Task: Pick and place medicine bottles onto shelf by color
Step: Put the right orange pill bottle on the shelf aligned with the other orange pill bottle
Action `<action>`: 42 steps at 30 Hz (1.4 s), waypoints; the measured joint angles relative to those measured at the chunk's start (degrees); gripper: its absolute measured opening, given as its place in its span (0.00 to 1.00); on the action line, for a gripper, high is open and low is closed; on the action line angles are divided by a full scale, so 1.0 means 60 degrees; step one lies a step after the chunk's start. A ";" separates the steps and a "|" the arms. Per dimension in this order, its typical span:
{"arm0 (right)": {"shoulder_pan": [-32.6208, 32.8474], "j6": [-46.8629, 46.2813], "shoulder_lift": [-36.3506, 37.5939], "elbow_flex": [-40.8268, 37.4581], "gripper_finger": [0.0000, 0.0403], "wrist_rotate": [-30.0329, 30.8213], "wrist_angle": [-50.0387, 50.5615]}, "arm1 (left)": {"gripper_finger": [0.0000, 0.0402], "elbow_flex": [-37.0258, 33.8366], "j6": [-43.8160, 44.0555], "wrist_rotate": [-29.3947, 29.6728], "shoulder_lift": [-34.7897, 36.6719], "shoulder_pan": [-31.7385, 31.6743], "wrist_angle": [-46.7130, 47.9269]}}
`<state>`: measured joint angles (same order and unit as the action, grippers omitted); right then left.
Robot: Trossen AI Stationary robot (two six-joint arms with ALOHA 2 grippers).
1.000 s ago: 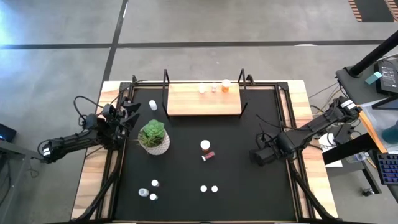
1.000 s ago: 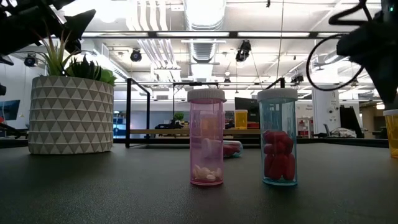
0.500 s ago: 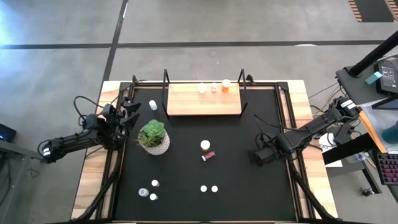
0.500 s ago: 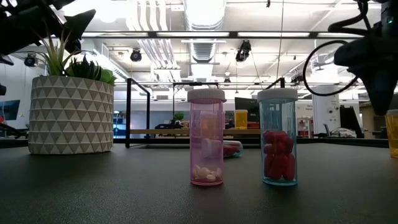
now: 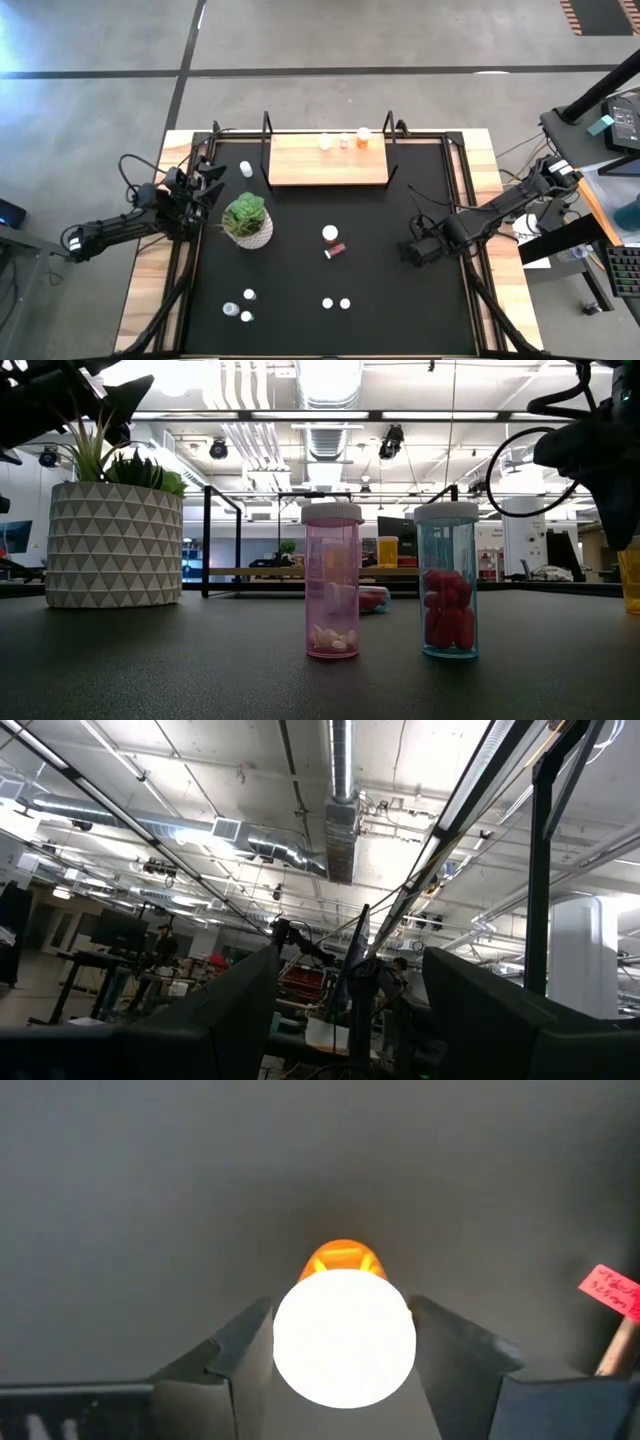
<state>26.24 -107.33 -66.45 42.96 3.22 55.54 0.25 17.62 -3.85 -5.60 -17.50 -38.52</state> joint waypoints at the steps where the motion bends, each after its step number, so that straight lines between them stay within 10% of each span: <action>1: 0.0000 0.0000 0.0002 0.0000 0.48 -0.0003 -0.0033 | 0.58 -0.0001 0.0002 0.0002 0.0000 0.0000 0.0000; 23: -0.0885 0.1406 -0.0537 0.1498 0.48 -0.0042 0.0247 | 0.58 0.0000 -0.0001 -0.0002 0.0002 0.0000 0.0000; 42: -0.3072 0.7375 -0.4036 0.6482 0.48 0.0485 0.2399 | 0.58 -0.0003 0.0001 0.0001 0.0000 0.0000 0.0000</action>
<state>7.81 -63.08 -90.67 81.85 6.12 69.94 0.23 17.62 -3.84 -5.61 -17.50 -38.52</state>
